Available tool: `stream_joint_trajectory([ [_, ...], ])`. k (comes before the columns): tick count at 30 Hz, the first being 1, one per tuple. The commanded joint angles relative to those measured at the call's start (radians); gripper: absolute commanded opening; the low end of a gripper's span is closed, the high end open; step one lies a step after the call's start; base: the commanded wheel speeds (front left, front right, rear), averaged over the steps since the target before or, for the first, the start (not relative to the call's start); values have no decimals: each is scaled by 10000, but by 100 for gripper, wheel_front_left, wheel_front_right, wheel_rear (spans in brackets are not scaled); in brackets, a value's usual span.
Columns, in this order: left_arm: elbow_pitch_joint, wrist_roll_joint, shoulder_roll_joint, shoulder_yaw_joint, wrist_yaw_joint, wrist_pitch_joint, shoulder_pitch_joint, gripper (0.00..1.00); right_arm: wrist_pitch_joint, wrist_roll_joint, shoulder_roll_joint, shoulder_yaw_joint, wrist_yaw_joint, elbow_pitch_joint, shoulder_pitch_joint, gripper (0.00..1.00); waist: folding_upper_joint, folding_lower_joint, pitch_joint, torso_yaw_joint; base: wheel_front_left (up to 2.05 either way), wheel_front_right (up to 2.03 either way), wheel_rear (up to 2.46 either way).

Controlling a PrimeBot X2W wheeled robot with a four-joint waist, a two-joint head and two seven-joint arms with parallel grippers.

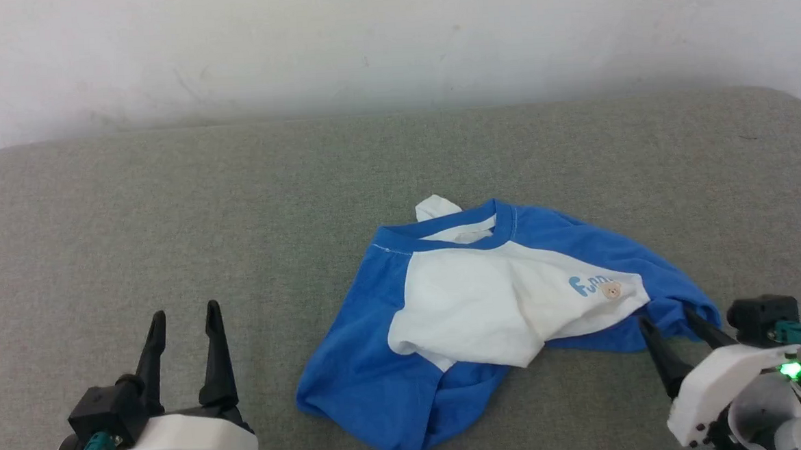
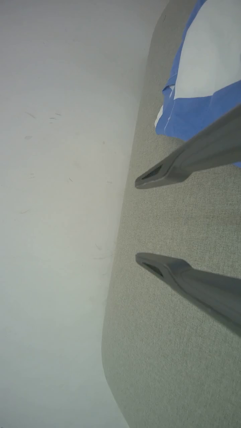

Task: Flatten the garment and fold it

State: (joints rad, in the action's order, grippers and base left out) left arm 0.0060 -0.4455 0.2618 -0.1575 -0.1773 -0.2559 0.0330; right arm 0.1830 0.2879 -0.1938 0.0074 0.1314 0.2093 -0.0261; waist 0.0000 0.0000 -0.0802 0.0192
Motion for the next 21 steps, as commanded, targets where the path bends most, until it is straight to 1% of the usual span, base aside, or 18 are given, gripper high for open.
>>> stream_joint_trajectory([
  [1,19,56,-17,12,25,-47,-49,100,-11,163,43,111,-7,-245,-52,100,0,0,22,-9,0,0,0],
  [5,40,68,-56,-44,52,-49,-74,100,310,574,-75,495,-7,-992,-455,100,0,0,61,19,0,0,0],
  [7,40,87,-82,-112,102,-49,-178,100,480,805,-165,533,-7,-1042,-849,100,0,0,19,120,0,0,0],
  [9,48,105,-115,-179,154,-50,-323,100,687,985,-299,593,-7,-787,-1323,100,0,0,-69,246,0,0,0],
  [11,55,119,-150,-223,199,-51,-478,100,931,1139,-437,663,-7,-239,-1921,100,0,0,-222,364,0,0,0],
  [14,76,180,-267,-349,287,-53,-738,100,1326,1323,-760,1014,-7,917,-2946,100,0,0,-495,602,0,0,0],
  [21,141,378,-631,-585,644,-56,-1461,100,2041,2100,-1498,2669,-7,3397,-5404,100,0,0,-1379,1196,0,0,0],
])
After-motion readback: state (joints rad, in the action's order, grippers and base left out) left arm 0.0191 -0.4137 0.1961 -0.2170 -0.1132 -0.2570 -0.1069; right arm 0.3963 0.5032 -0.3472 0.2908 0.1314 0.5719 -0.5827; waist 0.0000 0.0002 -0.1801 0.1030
